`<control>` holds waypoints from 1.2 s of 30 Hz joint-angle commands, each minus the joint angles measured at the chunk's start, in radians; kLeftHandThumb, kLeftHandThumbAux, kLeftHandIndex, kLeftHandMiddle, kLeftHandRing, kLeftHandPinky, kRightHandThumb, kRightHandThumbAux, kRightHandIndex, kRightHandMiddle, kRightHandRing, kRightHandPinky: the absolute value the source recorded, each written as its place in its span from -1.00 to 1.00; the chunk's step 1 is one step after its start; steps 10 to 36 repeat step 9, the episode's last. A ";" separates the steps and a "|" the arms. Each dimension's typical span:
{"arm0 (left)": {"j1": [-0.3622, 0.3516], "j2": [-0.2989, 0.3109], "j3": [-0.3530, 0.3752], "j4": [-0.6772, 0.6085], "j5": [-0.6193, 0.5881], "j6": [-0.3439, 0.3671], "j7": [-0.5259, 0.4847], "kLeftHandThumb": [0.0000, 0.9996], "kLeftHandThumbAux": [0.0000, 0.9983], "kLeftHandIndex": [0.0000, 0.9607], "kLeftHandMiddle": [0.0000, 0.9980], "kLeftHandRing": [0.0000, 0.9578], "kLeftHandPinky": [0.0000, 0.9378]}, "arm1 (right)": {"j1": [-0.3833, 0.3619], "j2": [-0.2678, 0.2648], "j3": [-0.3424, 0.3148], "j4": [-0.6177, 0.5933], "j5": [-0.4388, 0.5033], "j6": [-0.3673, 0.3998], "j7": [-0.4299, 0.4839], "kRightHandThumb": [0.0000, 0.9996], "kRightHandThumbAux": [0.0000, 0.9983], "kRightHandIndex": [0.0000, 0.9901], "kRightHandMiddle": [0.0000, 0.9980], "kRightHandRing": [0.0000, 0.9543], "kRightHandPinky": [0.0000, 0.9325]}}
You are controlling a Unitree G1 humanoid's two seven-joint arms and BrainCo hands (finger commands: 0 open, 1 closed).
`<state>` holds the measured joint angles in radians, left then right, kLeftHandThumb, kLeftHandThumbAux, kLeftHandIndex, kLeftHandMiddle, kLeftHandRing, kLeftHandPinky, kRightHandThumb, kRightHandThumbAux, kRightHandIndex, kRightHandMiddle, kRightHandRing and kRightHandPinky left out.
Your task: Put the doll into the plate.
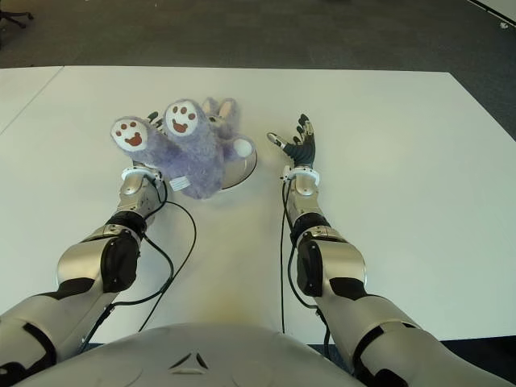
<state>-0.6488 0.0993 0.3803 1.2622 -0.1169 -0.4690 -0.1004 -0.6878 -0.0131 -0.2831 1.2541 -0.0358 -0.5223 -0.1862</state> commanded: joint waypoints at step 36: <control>0.119 -0.013 0.012 0.088 -0.007 0.127 0.005 -0.85 0.49 -0.72 -0.59 -0.57 -0.56 | 0.154 0.022 -0.006 0.103 0.007 0.152 -0.024 -1.00 0.77 -0.86 -0.89 -0.91 -0.82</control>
